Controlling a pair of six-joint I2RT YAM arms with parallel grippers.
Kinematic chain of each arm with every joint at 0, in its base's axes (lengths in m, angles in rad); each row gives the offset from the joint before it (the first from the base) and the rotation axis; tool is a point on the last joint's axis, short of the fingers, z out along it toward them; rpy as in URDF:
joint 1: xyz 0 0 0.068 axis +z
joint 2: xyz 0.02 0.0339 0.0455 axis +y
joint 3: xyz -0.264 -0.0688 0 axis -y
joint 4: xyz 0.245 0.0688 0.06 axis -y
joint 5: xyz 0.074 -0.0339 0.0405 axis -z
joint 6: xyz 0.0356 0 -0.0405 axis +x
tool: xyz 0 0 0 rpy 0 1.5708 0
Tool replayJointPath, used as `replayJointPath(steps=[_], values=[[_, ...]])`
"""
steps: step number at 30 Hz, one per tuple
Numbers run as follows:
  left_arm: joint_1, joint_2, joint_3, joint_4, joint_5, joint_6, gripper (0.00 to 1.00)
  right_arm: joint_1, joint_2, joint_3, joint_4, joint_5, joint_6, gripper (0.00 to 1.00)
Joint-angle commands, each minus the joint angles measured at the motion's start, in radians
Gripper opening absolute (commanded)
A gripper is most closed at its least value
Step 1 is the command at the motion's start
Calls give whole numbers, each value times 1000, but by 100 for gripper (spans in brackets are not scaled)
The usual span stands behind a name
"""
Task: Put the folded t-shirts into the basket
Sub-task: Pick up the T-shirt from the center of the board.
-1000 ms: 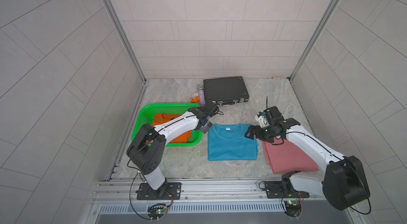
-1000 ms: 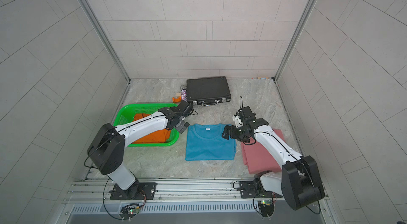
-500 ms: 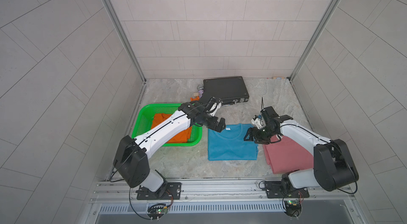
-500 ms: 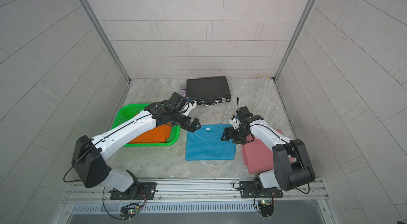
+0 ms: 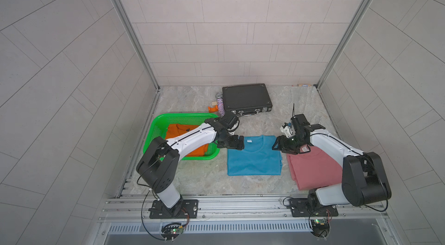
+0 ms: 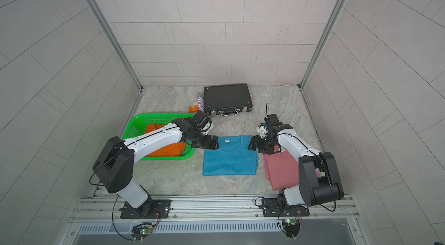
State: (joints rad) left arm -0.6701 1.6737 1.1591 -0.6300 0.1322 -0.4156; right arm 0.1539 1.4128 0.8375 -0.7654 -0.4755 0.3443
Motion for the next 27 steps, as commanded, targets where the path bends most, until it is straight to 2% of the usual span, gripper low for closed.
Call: replayJointPath(steps=[1, 7, 14, 17, 24, 27], values=[[27, 33, -34, 13, -55, -18, 87, -11, 13, 30, 29, 18, 11, 67], [47, 60, -38, 40, -49, 1, 87, -20, 45, 30, 40, -12, 1, 68], [71, 113, -49, 76, 55, 7, 89, -22, 153, 40, 64, -72, -46, 71], [76, 137, -53, 103, 74, 18, 84, -34, 164, 23, 103, -60, -41, 71], [99, 176, -50, 118, 39, 20, 74, -81, 183, 19, 129, -69, -47, 71], [108, 199, -49, 127, 46, 21, 67, -85, 208, 20, 160, -107, -51, 71]])
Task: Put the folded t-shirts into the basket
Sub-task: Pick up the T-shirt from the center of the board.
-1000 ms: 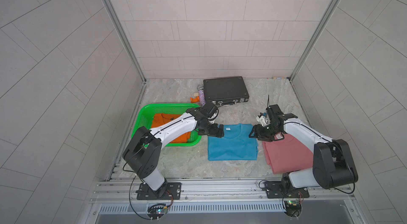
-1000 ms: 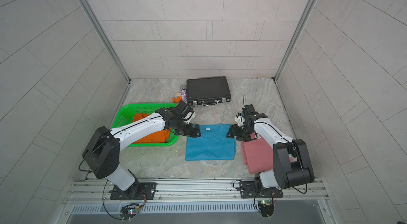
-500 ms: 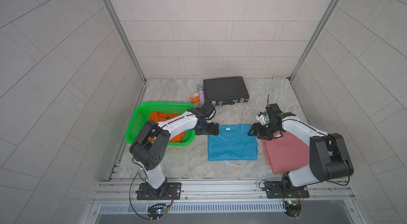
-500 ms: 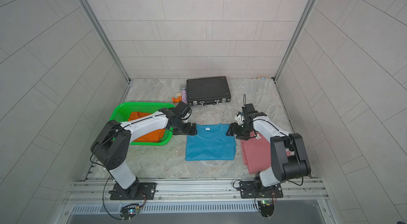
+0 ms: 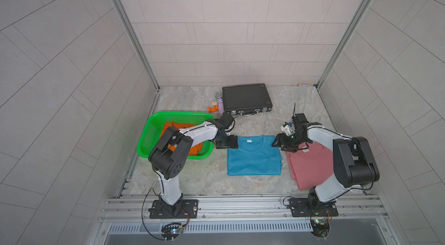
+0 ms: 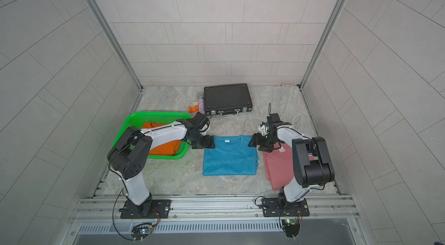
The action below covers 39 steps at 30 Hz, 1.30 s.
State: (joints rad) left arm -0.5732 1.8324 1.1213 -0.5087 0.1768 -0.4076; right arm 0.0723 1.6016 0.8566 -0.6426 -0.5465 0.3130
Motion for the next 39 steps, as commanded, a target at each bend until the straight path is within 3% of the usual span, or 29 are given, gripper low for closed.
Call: replayJointPath(steps=[1, 4, 8, 15, 21, 27, 39], values=[[14, 50, -10, 6, 8, 16, 65, -3, 28, -8, 62, -63, -19, 70], [15, 66, -4, 8, 22, 22, 55, -5, 57, -31, 117, -123, -16, 67], [14, 76, -6, 15, 31, 23, 51, -6, 80, -30, 124, -134, -26, 60], [16, 96, 8, 1, 26, 22, 28, -8, 82, -22, 112, -117, -24, 35], [17, 96, 20, -1, 42, 47, 0, -11, 44, -41, 172, -117, -26, 17], [17, 72, 45, 6, 88, 82, 0, -7, -84, -106, 335, -196, -2, 0], [17, -72, 70, -30, 111, 133, 0, -2, -318, -122, 353, -179, 12, 0]])
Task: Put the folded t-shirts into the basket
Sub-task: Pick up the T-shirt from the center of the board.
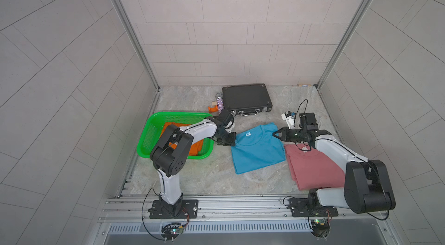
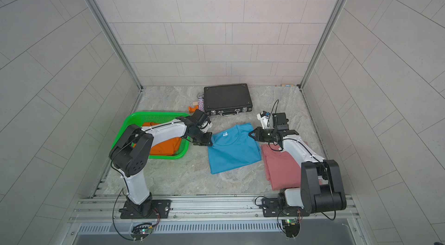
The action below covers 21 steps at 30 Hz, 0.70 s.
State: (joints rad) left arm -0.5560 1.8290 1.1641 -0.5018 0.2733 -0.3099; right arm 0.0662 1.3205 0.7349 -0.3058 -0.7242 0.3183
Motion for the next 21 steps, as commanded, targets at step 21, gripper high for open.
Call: replayJointPath(steps=[21], values=[[31, -357, 192, -317, -153, 202, 0, 143, -252, 111, 11, 173, 106, 0]])
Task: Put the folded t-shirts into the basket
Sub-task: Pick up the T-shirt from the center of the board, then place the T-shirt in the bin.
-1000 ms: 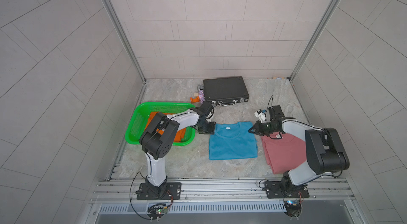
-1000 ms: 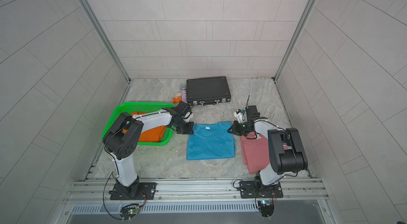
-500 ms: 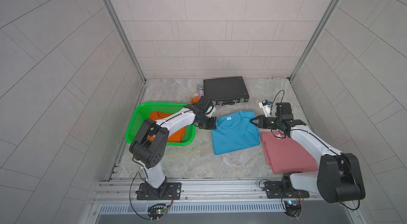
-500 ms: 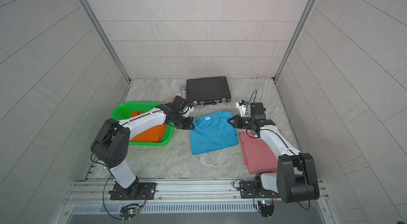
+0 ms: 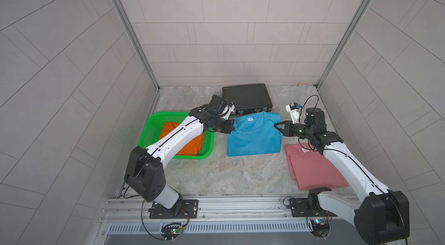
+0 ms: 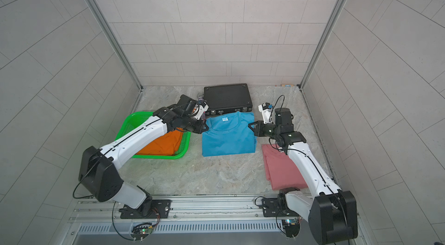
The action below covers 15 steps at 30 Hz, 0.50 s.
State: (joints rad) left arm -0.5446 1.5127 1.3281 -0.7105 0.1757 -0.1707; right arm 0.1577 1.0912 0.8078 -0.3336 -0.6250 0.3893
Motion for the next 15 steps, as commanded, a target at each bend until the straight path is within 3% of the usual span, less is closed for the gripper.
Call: replayJointPath(steps=[1, 5, 15], values=[[27, -55, 31, -122, -67, 75, 0, 78, -21, 53, 37, 103, 36, 0], [103, -122, 41, -180, -48, 78, 0, 210, 13, 123, 46, 199, 59, 0], [327, -309, 1, -227, -58, 150, 0, 444, 232, 331, 216, 236, 222, 0]])
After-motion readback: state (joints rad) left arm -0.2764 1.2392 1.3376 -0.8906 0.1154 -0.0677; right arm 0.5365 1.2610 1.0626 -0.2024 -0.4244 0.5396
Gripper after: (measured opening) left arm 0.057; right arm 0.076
